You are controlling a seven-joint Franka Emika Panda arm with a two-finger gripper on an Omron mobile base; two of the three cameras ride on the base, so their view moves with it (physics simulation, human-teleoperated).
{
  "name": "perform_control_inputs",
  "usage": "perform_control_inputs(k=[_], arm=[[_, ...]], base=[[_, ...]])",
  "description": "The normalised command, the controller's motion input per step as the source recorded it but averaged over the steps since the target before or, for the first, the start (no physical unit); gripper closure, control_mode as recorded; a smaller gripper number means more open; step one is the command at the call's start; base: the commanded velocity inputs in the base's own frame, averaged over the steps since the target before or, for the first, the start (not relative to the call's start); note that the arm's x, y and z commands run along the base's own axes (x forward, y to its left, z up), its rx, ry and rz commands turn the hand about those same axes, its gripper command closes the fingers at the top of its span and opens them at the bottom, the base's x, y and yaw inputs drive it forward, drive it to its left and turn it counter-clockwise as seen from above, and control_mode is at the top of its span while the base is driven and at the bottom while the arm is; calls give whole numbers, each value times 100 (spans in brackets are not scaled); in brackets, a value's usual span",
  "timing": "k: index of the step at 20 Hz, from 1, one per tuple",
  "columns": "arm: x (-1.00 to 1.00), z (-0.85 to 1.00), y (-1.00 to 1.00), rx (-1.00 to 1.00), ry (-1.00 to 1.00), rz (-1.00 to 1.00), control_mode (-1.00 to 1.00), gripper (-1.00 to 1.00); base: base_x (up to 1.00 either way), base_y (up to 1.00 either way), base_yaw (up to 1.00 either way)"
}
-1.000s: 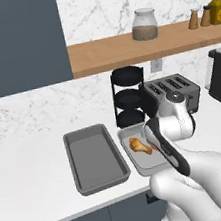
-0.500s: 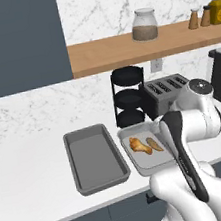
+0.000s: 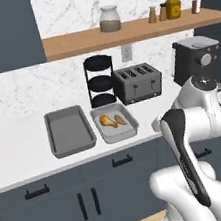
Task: Place one sweet potato and one chicken drumstick in each tupperware on the nearby counter, to pack two identical lunches.
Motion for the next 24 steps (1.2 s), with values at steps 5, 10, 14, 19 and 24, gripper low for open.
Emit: perform_control_inputs(k=[5, 10, 14, 19, 24], arm=[[0, 0, 0, 0, 0, 0, 100, -100], [0, 0, 0, 0, 0, 0, 100, -100], [0, 0, 0, 0, 0, 0, 100, -100], [0, 0, 0, 0, 0, 0, 100, -100], [0, 0, 0, 0, 0, 0, 100, -100]], base=[[-25, -100, -12], [-48, -100, -9], [-13, -100, -7], [2, -100, -1], [20, -100, 0]])
